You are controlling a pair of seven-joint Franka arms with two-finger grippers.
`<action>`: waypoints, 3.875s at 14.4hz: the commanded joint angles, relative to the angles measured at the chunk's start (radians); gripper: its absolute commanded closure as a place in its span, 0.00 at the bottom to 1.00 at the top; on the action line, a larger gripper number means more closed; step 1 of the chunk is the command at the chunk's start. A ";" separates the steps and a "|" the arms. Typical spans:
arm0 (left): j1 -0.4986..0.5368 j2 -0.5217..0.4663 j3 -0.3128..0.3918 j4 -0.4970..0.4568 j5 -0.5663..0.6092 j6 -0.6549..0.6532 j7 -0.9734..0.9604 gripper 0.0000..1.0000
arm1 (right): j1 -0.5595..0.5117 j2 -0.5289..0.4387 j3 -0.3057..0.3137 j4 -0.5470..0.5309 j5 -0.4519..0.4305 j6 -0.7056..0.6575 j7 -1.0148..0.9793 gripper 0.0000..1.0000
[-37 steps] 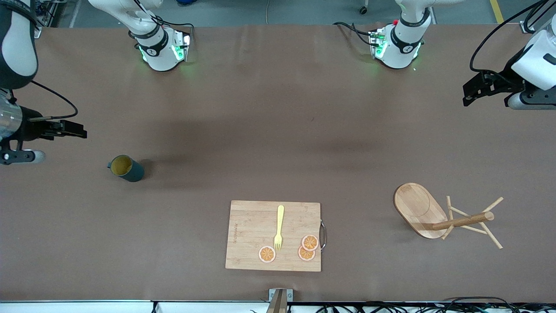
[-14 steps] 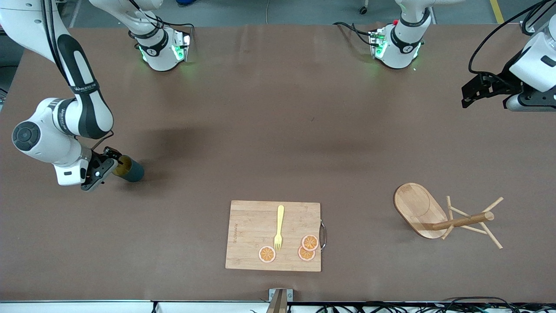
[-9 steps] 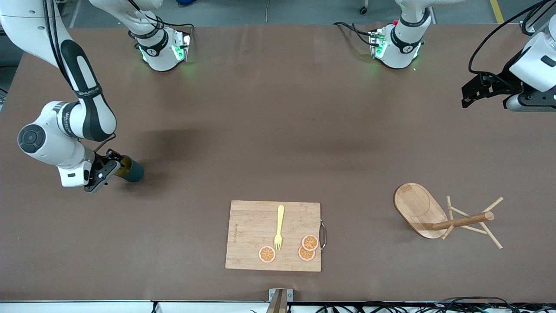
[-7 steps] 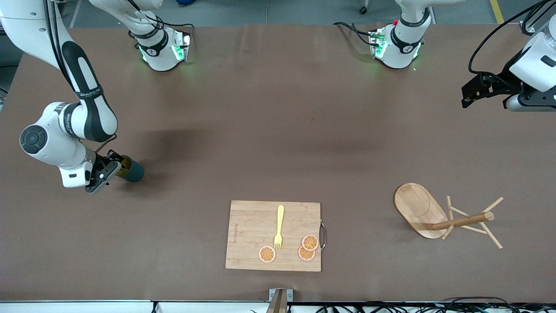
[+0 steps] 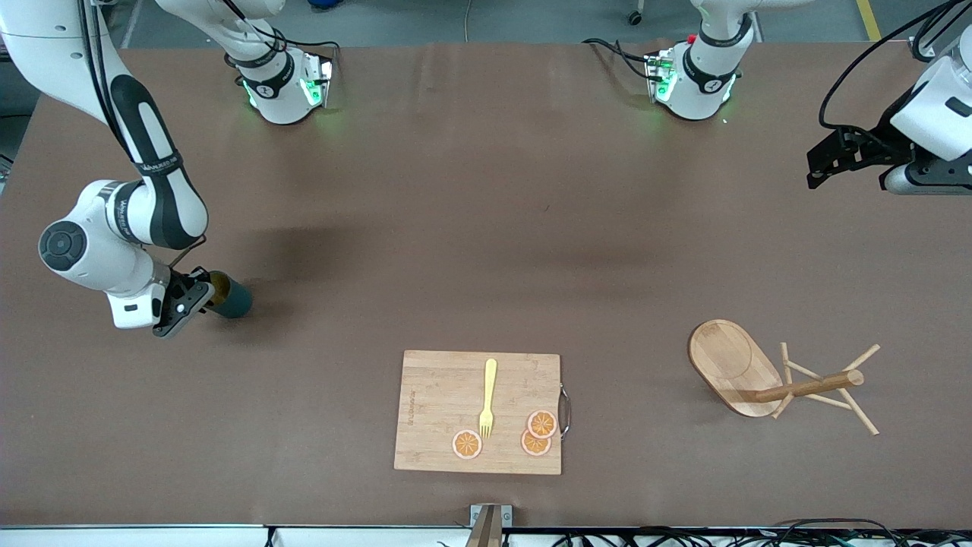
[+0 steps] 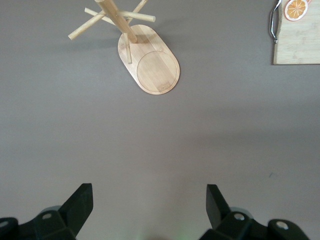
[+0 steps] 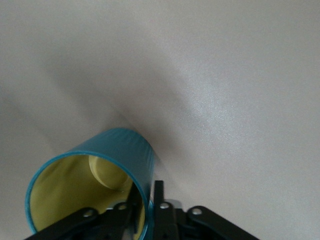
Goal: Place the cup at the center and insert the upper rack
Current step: 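Lower the right gripper and grasp the teal mug rim, then carry the teal mug with the right gripper to the table center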
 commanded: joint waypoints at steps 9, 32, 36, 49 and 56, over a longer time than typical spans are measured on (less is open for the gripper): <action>0.002 -0.012 -0.009 -0.010 0.018 0.006 -0.012 0.00 | 0.130 -0.100 0.016 -0.001 0.009 -0.191 0.218 1.00; 0.000 0.006 -0.011 -0.011 0.020 0.031 -0.006 0.00 | 0.894 0.277 0.018 0.573 0.042 -0.269 1.669 1.00; -0.003 0.006 -0.012 -0.011 0.020 0.029 -0.006 0.00 | 0.913 0.325 0.018 0.618 0.039 -0.271 1.669 1.00; -0.015 0.017 -0.037 -0.005 0.012 0.028 -0.009 0.00 | 0.953 0.412 0.018 0.707 0.035 -0.297 1.679 0.53; -0.012 0.018 -0.054 -0.007 0.012 0.029 -0.009 0.00 | 0.946 0.405 0.018 0.757 0.039 -0.354 1.679 0.00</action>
